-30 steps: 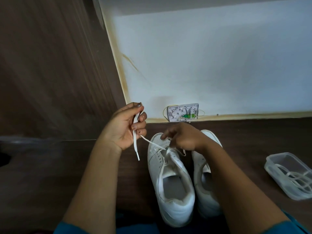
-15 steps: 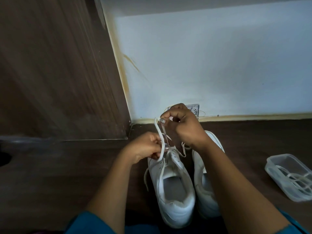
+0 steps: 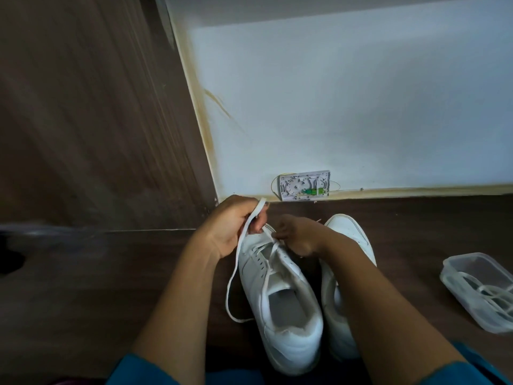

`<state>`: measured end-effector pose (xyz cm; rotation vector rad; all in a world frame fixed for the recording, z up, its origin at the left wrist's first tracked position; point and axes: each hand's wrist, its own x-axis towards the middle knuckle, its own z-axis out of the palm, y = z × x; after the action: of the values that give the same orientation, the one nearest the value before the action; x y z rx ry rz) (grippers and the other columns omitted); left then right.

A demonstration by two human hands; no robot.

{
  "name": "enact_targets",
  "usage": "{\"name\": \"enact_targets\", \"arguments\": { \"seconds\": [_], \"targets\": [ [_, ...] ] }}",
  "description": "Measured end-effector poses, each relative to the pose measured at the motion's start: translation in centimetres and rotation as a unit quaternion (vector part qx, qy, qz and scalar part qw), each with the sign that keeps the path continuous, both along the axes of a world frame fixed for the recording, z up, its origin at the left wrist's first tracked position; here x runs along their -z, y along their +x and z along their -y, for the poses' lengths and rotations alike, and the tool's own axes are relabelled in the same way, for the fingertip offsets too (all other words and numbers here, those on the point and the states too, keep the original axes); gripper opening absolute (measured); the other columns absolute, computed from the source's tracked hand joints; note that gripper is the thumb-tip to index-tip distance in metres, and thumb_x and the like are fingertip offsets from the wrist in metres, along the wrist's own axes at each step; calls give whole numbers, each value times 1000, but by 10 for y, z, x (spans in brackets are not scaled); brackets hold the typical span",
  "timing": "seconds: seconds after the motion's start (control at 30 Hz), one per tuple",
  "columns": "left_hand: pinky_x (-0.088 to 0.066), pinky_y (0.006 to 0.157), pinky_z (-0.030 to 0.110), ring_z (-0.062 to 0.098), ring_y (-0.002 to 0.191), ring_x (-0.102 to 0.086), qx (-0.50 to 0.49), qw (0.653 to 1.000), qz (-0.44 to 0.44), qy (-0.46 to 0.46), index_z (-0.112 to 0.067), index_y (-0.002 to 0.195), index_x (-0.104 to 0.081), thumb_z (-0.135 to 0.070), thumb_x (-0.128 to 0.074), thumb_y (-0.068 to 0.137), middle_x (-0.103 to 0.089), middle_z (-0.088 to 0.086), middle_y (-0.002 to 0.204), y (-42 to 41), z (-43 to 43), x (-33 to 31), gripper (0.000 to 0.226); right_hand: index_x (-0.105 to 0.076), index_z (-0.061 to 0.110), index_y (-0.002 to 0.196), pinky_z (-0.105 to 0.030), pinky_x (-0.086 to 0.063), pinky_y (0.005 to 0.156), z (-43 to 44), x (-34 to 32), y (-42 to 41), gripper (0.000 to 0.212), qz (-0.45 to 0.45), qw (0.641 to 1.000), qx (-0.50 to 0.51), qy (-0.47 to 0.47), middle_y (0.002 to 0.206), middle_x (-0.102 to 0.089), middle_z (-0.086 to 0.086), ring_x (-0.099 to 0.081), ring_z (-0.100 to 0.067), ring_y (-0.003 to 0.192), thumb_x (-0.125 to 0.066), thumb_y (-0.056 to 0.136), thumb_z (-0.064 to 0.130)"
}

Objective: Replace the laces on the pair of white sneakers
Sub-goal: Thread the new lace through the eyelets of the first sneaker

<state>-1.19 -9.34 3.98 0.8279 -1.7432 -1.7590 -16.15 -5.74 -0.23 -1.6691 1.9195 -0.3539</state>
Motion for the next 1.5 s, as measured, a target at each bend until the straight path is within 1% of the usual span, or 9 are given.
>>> {"name": "enact_targets", "arguments": {
  "seconds": [0.1, 0.43, 0.57, 0.67, 0.83, 1.0, 1.27, 1.4, 1.5],
  "targets": [
    [-46, 90, 45, 12, 42, -53, 88, 992, 37, 76, -9, 38, -54, -16, -51, 71, -44, 4, 41, 9, -2, -2, 34, -56, 2, 117, -30, -41, 90, -5, -6, -1, 27, -5, 1000, 1, 5, 125, -59, -16, -55, -29, 115, -47, 96, 16],
    [-51, 69, 35, 15, 39, -41, 108, 966, 209, 112, -1, 89, -70, -28, -20, 97, -39, 6, 42, 30, -4, -5, 57, -53, 9, 126, -19, -41, 89, -16, -7, -4, 44, -22, 999, -41, -24, 124, -61, -2, -57, -15, 113, -60, 83, 6],
    [-49, 63, 33, 18, 37, -46, 7, 948, 319, -8, -6, 92, -65, -37, -41, 97, -52, 10, 57, 22, -12, 2, 40, -72, 8, 94, -26, -50, 74, -18, -10, -5, 21, -125, 990, -47, -53, 96, -71, -8, -65, -23, 89, -60, 77, 6],
    [-54, 73, 35, 27, 77, -66, 8, 882, 429, -196, -4, 103, -63, -30, -52, 94, -65, 16, 98, 18, -13, 8, 29, -67, 4, 83, -27, -46, 58, -23, -23, 1, 11, 76, 994, 1, -80, 75, -67, -12, -61, -25, 65, -59, 78, -1],
    [-51, 88, 30, 18, 87, -66, 44, 988, 95, -117, -20, 109, -55, 4, -61, 85, -65, 13, 100, 9, -16, 3, 34, -50, 16, 83, -25, -35, 50, -27, -48, 8, 25, 493, 864, 39, -96, 60, -49, -5, -42, -15, 51, -49, 86, -9],
    [-42, 56, 22, 13, 57, -48, -21, 981, 108, -160, -7, 89, -65, -5, -58, 89, -64, 8, 78, 12, -6, 6, 8, -54, 12, 79, -17, -36, 43, -30, -56, 2, 16, 589, 795, 15, -147, 42, -44, 4, -41, -6, 36, -63, 80, -2],
    [-36, 51, 21, 7, 39, -36, -38, 957, 273, -86, -11, 70, -64, -33, -42, 99, -34, -2, 47, 22, -1, 19, 42, -72, 16, 73, -38, -51, 85, -39, -70, -28, 12, 817, 505, 17, -280, 64, -67, 6, -67, -21, 92, -60, 74, 18],
    [-42, 57, 21, 8, 41, -41, -34, 961, 270, -43, -12, 75, -63, -29, -50, 95, -40, -2, 50, 19, -5, 17, 29, -75, 12, 85, -42, -54, 84, -45, -78, -30, 31, 812, 486, 24, -322, 86, -73, 2, -68, -26, 98, -45, 79, 4],
    [-51, 66, 28, 11, 61, -52, -42, 968, 241, -49, -16, 79, -61, -7, -60, 85, -52, -1, 67, 18, -6, 12, 10, -67, 5, 84, -29, -58, 65, -41, -78, -24, 18, 765, 561, 60, -310, 70, -69, 0, -70, -18, 72, -49, 83, 3]
  ]
}}
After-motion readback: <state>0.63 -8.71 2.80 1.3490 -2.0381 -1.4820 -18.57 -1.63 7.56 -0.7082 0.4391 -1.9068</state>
